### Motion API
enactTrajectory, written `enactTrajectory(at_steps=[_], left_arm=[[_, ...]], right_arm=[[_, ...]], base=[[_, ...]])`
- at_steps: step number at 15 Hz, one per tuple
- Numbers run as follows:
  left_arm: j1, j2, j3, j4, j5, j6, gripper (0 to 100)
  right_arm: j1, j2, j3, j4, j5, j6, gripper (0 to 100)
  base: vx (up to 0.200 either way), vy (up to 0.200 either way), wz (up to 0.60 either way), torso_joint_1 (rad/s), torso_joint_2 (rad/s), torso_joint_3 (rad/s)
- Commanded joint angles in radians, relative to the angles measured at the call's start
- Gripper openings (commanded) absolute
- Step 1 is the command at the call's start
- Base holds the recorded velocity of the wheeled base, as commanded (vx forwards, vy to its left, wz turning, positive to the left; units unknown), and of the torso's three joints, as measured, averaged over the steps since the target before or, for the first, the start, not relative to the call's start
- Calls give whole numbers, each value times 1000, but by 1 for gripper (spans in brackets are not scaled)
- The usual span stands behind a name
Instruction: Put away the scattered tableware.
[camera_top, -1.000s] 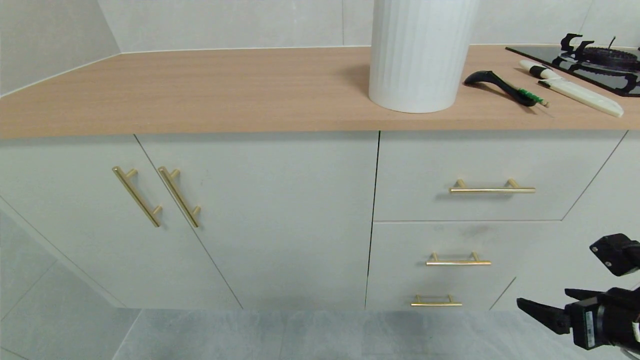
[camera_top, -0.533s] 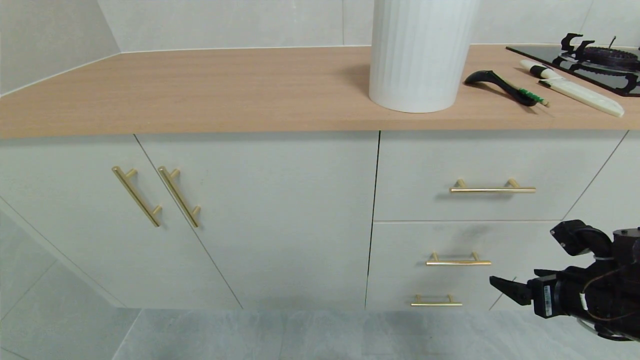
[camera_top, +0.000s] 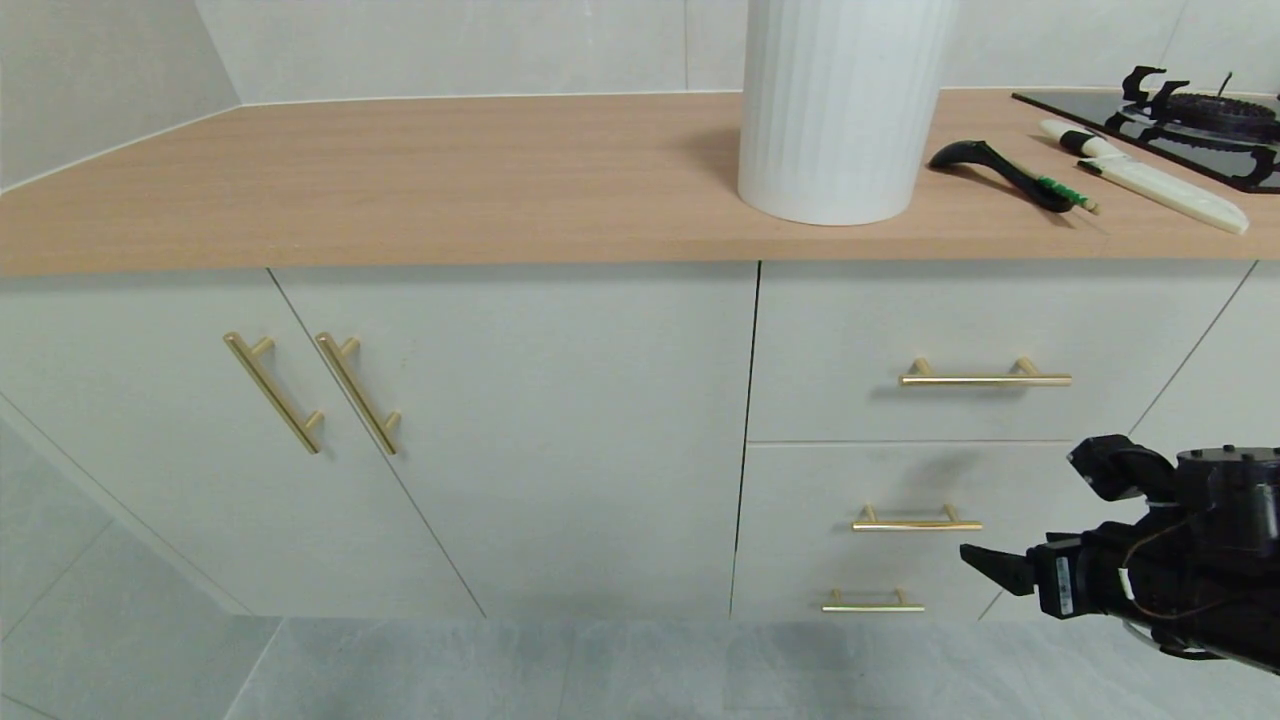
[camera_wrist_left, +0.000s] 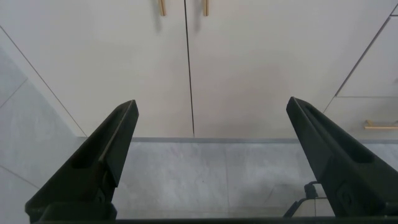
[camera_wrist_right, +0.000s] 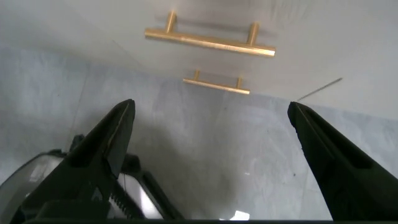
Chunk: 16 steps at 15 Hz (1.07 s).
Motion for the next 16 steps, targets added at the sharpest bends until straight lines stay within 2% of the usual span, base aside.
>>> enactTrajectory(at_steps=[1, 5, 8, 12, 16], left_arm=[[1, 0, 0, 0, 0, 0, 100], [1, 0, 0, 0, 0, 0, 100], [1, 0, 0, 0, 0, 0, 100], [1, 0, 0, 0, 0, 0, 100], [1, 0, 0, 0, 0, 0, 100]], right_arm=[[-3, 74, -44, -42, 1, 3, 100], [-8, 212, -106, -68, -5, -1, 100], [-18, 334, -110, -226, -28, -1, 100], [-18, 429, -127, -321, -89, -1, 100], [-18, 473, -184, -340, -93, -1, 100]], base=[[0, 0, 0, 0, 0, 0], [0, 0, 0, 0, 0, 0], [0, 0, 0, 0, 0, 0], [0, 0, 0, 0, 0, 0], [0, 0, 0, 0, 0, 0]])
